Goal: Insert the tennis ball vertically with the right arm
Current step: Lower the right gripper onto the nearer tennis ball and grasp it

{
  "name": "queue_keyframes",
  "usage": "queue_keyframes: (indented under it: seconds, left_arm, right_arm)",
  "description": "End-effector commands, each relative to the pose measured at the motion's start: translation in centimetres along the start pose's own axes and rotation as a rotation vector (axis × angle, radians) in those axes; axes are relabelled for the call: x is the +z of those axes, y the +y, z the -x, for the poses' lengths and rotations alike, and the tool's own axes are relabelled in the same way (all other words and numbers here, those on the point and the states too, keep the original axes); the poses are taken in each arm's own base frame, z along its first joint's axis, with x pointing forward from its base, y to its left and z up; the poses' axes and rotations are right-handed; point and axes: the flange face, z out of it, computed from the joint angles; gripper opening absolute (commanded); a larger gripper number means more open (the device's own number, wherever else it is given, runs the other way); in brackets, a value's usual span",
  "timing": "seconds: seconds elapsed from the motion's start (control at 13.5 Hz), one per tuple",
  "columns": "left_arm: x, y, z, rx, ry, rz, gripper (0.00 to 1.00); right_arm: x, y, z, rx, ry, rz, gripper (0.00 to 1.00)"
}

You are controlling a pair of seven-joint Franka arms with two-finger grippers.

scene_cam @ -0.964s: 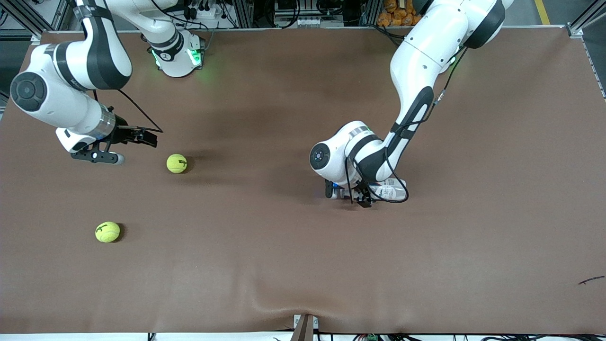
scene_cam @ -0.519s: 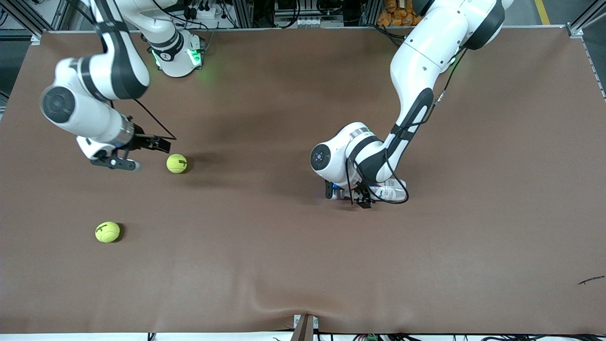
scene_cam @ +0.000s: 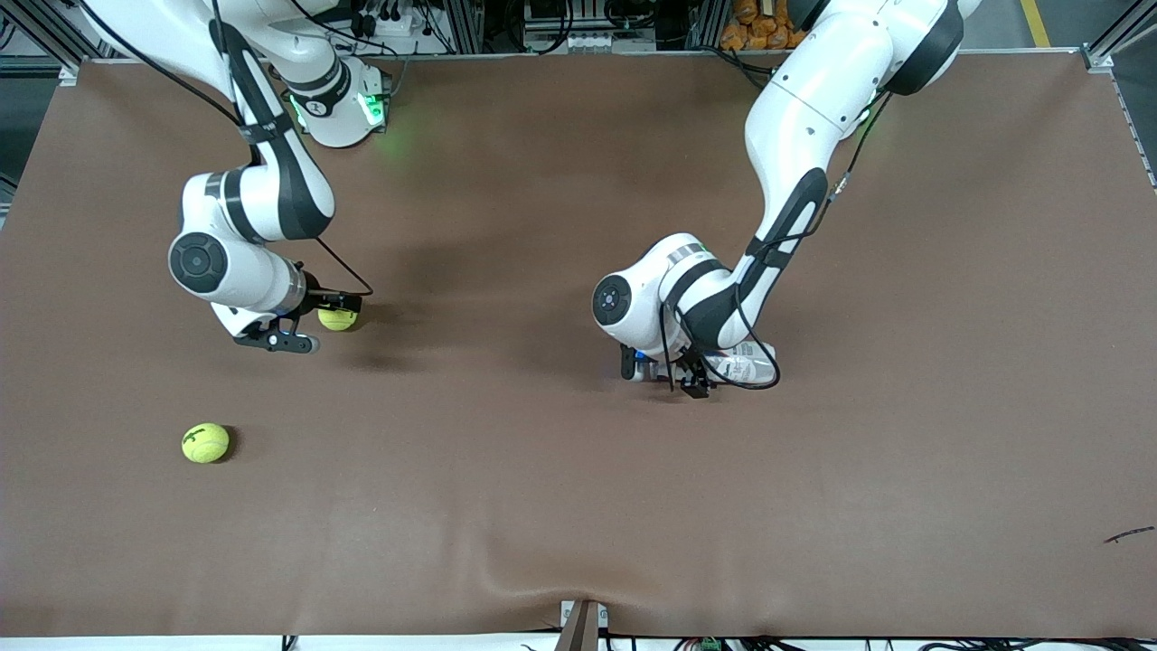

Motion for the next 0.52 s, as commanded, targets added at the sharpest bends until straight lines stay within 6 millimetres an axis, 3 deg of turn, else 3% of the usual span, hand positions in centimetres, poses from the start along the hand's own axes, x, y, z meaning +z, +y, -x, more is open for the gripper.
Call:
queue_keyframes:
  seconds: [0.0, 0.07, 0.3, 0.44]
  left_arm:
    - [0.2, -0.5, -0.2, -0.001, -0.005, -0.019, 0.94]
    - [0.2, -0.5, -0.2, -0.001, -0.005, -0.019, 0.92]
    - [0.1, -0.4, -0.3, 0.0, -0.005, -0.02, 0.75]
    - [0.0, -0.4, -0.2, -0.004, -0.004, -0.02, 0.74]
  right_arm:
    - [1.7, 0.0, 0.1, 0.011, 0.029, -0.004, 1.0]
    - [2.5, 0.1, 0.0, 0.012, 0.041, -0.006, 1.0]
    - [4.9, 0.5, 0.8, 0.014, 0.049, -0.002, 1.0]
    - [5.9, 0.6, 0.9, 0.015, 0.031, 0.004, 1.0]
